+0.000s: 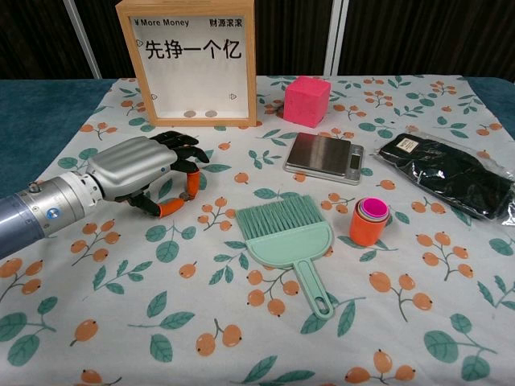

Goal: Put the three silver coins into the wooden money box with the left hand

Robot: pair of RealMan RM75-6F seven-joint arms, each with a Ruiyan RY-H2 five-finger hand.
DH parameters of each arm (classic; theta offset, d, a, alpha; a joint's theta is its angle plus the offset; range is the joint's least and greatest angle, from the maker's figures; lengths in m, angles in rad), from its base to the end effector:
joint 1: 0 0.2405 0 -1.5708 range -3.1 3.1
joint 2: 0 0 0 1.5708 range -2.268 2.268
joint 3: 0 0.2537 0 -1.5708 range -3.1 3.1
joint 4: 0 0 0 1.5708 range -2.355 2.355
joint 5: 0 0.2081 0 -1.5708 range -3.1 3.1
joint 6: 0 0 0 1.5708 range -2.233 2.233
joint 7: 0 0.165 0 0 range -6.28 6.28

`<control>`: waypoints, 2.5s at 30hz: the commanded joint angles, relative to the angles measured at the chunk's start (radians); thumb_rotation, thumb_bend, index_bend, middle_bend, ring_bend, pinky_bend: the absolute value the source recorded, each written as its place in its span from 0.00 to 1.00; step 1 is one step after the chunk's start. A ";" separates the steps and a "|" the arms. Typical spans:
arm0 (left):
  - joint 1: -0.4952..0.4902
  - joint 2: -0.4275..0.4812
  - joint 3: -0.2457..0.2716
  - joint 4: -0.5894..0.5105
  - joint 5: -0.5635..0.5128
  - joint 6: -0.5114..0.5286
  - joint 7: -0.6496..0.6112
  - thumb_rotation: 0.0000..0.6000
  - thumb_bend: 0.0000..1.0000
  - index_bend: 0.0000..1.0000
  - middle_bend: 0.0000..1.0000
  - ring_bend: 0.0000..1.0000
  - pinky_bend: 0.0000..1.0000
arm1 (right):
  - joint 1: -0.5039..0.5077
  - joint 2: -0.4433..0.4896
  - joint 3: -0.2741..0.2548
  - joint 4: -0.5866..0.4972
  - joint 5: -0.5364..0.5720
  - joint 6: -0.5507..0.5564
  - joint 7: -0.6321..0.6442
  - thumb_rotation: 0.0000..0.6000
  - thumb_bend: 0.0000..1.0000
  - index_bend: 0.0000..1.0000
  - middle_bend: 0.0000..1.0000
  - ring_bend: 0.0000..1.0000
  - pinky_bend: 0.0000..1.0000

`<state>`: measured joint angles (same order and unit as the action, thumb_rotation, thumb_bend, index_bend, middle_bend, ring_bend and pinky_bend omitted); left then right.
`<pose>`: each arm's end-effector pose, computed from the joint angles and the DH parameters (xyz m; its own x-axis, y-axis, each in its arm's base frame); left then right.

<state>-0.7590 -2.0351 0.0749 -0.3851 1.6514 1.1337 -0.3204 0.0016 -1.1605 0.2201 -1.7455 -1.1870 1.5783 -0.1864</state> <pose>-0.1914 0.3744 -0.0994 0.5918 0.0842 0.8017 0.6572 -0.6262 -0.4194 -0.3253 -0.1966 0.1903 0.3947 0.1575 0.9052 -0.8752 0.3642 0.3183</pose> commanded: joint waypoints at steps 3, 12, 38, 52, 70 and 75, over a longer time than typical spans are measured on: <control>-0.006 0.003 -0.004 -0.007 -0.006 -0.021 0.014 1.00 0.39 0.46 0.13 0.00 0.00 | 0.000 0.000 0.001 0.001 0.000 0.001 0.001 1.00 0.36 0.04 0.02 0.02 0.00; -0.014 0.012 -0.011 -0.031 -0.014 -0.045 0.042 1.00 0.39 0.45 0.11 0.00 0.00 | 0.000 0.000 0.001 0.001 -0.002 0.001 0.002 1.00 0.36 0.05 0.02 0.02 0.00; -0.009 0.046 -0.033 -0.111 -0.038 -0.059 0.105 1.00 0.39 0.60 0.17 0.02 0.01 | 0.001 -0.007 -0.001 0.006 -0.012 0.008 0.000 1.00 0.36 0.05 0.02 0.02 0.00; 0.004 0.057 -0.052 -0.132 -0.045 -0.005 0.130 1.00 0.40 0.66 0.18 0.02 0.02 | 0.000 -0.007 -0.003 0.004 -0.012 0.004 0.002 1.00 0.36 0.05 0.02 0.02 0.00; -0.074 0.304 -0.165 -0.488 -0.038 0.145 0.068 1.00 0.48 0.69 0.19 0.02 0.02 | 0.000 -0.007 -0.001 0.002 -0.007 0.002 0.002 1.00 0.36 0.05 0.02 0.02 0.00; -0.141 0.509 -0.266 -0.750 -0.090 0.071 0.104 1.00 0.48 0.70 0.18 0.02 0.04 | 0.000 -0.007 -0.001 0.002 -0.009 0.006 0.001 1.00 0.36 0.05 0.02 0.02 0.00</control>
<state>-0.8443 -1.6643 -0.1119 -0.9769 1.5986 1.2446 -0.2317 0.0014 -1.1674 0.2190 -1.7438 -1.1957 1.5840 -0.1860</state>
